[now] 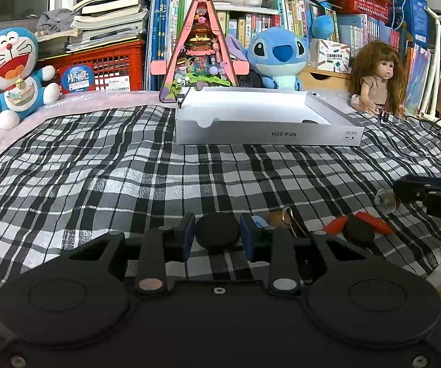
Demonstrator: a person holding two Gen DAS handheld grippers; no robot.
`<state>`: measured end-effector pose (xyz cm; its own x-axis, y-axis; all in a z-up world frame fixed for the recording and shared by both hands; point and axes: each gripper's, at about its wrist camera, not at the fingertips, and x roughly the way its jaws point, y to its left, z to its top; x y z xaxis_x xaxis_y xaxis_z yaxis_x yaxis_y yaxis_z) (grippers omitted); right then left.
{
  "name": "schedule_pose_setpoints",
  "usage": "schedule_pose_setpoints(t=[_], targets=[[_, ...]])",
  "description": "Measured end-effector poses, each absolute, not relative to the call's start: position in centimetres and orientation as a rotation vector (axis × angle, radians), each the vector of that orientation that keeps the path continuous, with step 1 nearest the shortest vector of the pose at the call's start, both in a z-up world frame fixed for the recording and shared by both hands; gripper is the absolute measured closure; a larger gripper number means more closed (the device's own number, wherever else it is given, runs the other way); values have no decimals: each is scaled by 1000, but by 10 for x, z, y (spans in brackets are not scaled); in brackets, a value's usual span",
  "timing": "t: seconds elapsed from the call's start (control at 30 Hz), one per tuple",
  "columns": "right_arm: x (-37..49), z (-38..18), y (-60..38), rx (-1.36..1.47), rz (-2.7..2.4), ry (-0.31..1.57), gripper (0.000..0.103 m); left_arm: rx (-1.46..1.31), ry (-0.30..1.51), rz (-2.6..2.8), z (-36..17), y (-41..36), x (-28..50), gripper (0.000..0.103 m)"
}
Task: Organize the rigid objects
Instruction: 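Carry both held black discs over the white tray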
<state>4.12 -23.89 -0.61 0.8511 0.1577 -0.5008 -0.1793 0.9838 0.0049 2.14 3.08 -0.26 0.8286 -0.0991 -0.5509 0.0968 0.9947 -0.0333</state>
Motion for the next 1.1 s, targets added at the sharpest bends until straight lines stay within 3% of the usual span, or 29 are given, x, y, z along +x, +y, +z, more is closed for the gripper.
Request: schedule_pose_setpoints(t=[0.53, 1.1], targets=[[58, 11, -241, 7, 180, 534, 64, -17, 574, -105, 17, 33, 43, 73], [127, 45, -242, 101, 181, 616, 64, -75, 603, -141, 60, 36, 120, 73]])
